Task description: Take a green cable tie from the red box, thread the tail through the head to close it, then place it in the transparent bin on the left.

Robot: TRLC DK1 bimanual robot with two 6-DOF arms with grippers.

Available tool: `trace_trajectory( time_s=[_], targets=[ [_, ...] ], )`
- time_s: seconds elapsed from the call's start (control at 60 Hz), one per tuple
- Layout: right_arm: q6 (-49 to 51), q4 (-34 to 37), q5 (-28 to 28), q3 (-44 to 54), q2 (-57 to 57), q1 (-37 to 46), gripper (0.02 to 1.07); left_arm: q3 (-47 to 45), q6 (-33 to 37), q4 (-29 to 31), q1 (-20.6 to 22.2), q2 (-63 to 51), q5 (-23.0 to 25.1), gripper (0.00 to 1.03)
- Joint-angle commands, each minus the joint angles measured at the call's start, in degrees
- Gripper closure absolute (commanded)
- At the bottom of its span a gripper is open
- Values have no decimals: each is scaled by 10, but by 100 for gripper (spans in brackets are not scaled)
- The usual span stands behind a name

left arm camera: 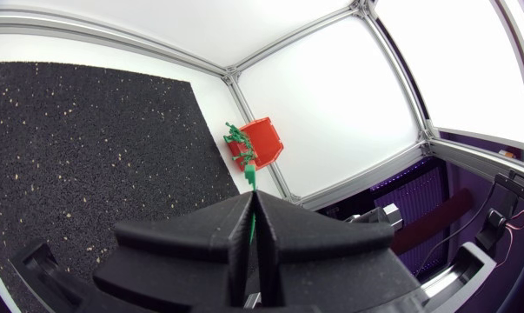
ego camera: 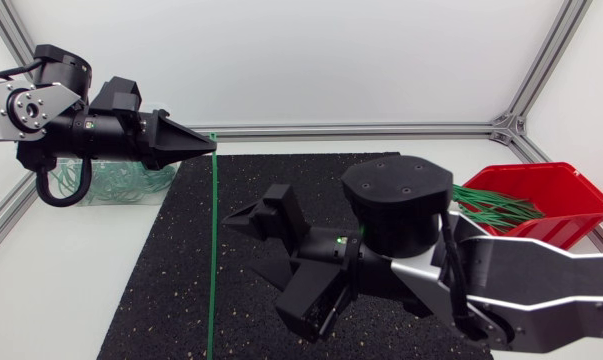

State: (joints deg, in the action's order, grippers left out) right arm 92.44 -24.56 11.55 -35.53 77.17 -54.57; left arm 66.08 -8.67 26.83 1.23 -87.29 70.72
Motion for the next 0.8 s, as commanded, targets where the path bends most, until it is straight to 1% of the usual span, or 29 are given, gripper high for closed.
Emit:
trace_trajectory(
  time_s=[0.0,0.1,0.167,0.3,0.483,0.633,0.717,0.783],
  targets=[
    [56,-33,14,37,25,-5,6,19,-13,7,-4,-16,13,100],
    [91,-66,24,56,47,-8,6,20,-13,7,-2,-19,13,100],
    [96,-95,24,64,68,-16,6,21,-13,7,0,-22,13,100],
    [107,-128,25,66,96,-30,6,21,-12,7,3,-32,14,100],
    [120,-142,43,66,105,-47,6,23,-9,7,5,-51,23,100],
    [141,-154,82,74,112,-51,6,23,-7,8,9,-54,25,100],
    [148,-159,113,78,111,-50,6,22,-4,8,11,-54,25,100],
    [159,-159,127,79,111,-50,10,20,0,8,12,-53,25,100]
  ],
)
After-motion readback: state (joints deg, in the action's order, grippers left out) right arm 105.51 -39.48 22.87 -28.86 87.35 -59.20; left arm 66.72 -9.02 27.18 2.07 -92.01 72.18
